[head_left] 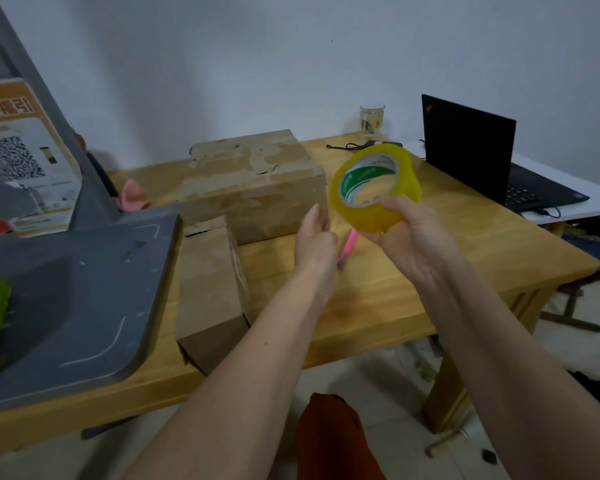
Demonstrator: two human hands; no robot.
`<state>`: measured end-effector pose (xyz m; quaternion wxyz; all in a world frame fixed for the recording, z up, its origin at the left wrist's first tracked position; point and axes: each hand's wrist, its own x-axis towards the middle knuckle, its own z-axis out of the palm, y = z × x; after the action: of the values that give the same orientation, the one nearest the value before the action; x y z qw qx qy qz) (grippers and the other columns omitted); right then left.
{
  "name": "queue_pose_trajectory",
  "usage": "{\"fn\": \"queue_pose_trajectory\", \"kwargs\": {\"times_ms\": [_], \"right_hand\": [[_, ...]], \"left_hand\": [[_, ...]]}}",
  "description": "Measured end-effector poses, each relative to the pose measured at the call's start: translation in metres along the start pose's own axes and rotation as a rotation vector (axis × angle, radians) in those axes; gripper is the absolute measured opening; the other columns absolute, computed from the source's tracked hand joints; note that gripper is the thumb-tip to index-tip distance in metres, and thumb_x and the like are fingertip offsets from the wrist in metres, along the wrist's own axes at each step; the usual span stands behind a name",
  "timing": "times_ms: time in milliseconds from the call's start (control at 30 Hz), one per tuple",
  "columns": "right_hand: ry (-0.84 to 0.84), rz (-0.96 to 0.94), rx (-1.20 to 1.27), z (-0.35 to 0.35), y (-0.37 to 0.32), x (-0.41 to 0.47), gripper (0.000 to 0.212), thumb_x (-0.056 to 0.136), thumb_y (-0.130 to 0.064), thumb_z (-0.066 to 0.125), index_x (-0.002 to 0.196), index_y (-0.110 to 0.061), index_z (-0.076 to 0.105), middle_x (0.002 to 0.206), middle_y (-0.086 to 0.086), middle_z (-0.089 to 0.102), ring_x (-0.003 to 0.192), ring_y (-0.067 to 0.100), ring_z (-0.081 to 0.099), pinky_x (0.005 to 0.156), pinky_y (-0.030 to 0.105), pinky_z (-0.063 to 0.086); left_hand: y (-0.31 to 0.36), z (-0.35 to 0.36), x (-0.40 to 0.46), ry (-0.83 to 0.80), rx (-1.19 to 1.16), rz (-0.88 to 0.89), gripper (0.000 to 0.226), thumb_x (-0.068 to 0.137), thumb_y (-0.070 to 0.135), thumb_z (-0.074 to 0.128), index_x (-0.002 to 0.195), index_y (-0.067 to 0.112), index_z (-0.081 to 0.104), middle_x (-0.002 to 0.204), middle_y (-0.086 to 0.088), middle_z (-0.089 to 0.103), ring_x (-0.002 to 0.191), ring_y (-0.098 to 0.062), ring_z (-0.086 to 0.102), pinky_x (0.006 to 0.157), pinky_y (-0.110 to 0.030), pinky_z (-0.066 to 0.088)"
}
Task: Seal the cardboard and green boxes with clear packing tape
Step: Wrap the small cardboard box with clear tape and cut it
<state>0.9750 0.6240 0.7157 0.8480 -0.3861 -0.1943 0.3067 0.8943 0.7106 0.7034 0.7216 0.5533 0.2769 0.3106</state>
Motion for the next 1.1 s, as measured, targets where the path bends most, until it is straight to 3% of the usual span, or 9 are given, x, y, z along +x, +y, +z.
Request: {"fn": "queue_pose_trajectory", "kwargs": {"times_ms": [33,200,267,333,500,700,800,1000,1100], "right_hand": [[-0.003,0.006,0.015,0.004,0.003,-0.001,0.021,0.088,0.006,0.053,0.106,-0.003,0.061,0.102,0.014,0.068,0.102,0.028,0.065,0.093,0.049,0.051],[-0.023,0.016,0.063,0.024,0.015,-0.005,0.025,0.088,0.006,0.053,0.111,0.0,0.059,0.108,0.019,0.068,0.097,0.031,0.068,0.093,0.048,0.051],[-0.013,0.021,0.085,0.03,0.02,-0.008,0.033,0.088,0.006,0.054,0.121,0.002,0.056,0.119,0.022,0.065,0.107,0.033,0.066,0.098,0.05,0.048],[-0.011,0.028,0.099,0.037,0.025,-0.012,0.039,0.087,0.006,0.056,0.126,0.004,0.054,0.124,0.023,0.063,0.112,0.033,0.064,0.098,0.047,0.049],[-0.063,-0.002,-0.057,0.045,0.024,-0.023,0.062,0.072,-0.011,0.073,0.126,0.012,0.053,0.114,0.023,0.065,0.099,0.031,0.063,0.059,0.027,0.053],[-0.144,-0.041,-0.076,0.04,0.019,-0.02,0.047,0.072,-0.012,0.072,0.114,0.004,0.057,0.089,0.008,0.068,0.087,0.018,0.065,0.073,0.032,0.054],[-0.12,-0.072,-0.1,0.03,0.019,-0.011,0.033,0.07,-0.009,0.073,0.1,-0.003,0.06,0.087,0.008,0.065,0.082,0.018,0.064,0.075,0.033,0.054],[-0.067,-0.12,-0.297,0.008,0.027,-0.002,0.043,0.071,-0.009,0.075,0.108,-0.008,0.054,0.088,0.007,0.062,0.084,0.021,0.064,0.078,0.034,0.052],[-0.061,-0.121,-0.297,0.007,0.03,-0.001,0.025,0.089,-0.023,0.063,0.107,-0.007,0.054,0.084,0.008,0.066,0.084,0.023,0.064,0.071,0.041,0.046]], "left_hand": [[0.0,-0.001,-0.005,-0.028,-0.047,0.023,0.07,0.085,-0.023,0.031,0.145,0.012,0.044,0.146,-0.001,0.049,0.136,-0.012,0.044,0.086,-0.013,0.048],[0.002,-0.004,-0.031,0.091,-0.112,0.096,0.037,0.096,-0.007,0.048,0.113,0.017,0.071,0.112,0.003,0.073,0.102,-0.002,0.065,0.072,-0.01,0.052],[-0.002,-0.01,-0.031,0.183,-0.043,0.143,0.031,0.095,0.001,0.057,0.099,0.026,0.074,0.1,0.009,0.075,0.095,-0.002,0.067,0.082,-0.017,0.053],[-0.002,-0.019,-0.026,0.284,-0.021,0.148,0.023,0.092,0.005,0.063,0.099,0.023,0.076,0.096,0.008,0.075,0.096,-0.007,0.069,0.09,-0.026,0.054],[0.0,-0.03,-0.031,0.36,-0.08,0.11,0.036,0.09,0.001,0.064,0.064,0.024,0.072,0.062,0.004,0.069,0.066,-0.015,0.066,0.073,-0.029,0.058],[-0.004,-0.024,-0.046,0.24,-0.205,-0.045,0.011,0.093,-0.001,0.06,0.096,-0.007,0.069,0.061,-0.003,0.065,0.054,-0.01,0.061,0.064,-0.022,0.056],[-0.002,-0.024,-0.062,0.152,-0.21,-0.066,0.011,0.093,0.003,0.062,0.097,-0.006,0.068,0.065,-0.005,0.065,0.059,-0.011,0.062,0.065,-0.021,0.055],[0.0,-0.032,-0.096,0.026,-0.282,-0.102,0.008,0.092,0.002,0.062,0.096,0.0,0.068,0.072,-0.007,0.07,0.072,-0.016,0.067,0.066,-0.021,0.055],[-0.001,-0.035,-0.099,0.045,-0.322,-0.134,0.008,0.092,0.002,0.062,0.096,0.001,0.069,0.072,-0.007,0.07,0.073,-0.017,0.068,0.065,-0.021,0.055]]}}
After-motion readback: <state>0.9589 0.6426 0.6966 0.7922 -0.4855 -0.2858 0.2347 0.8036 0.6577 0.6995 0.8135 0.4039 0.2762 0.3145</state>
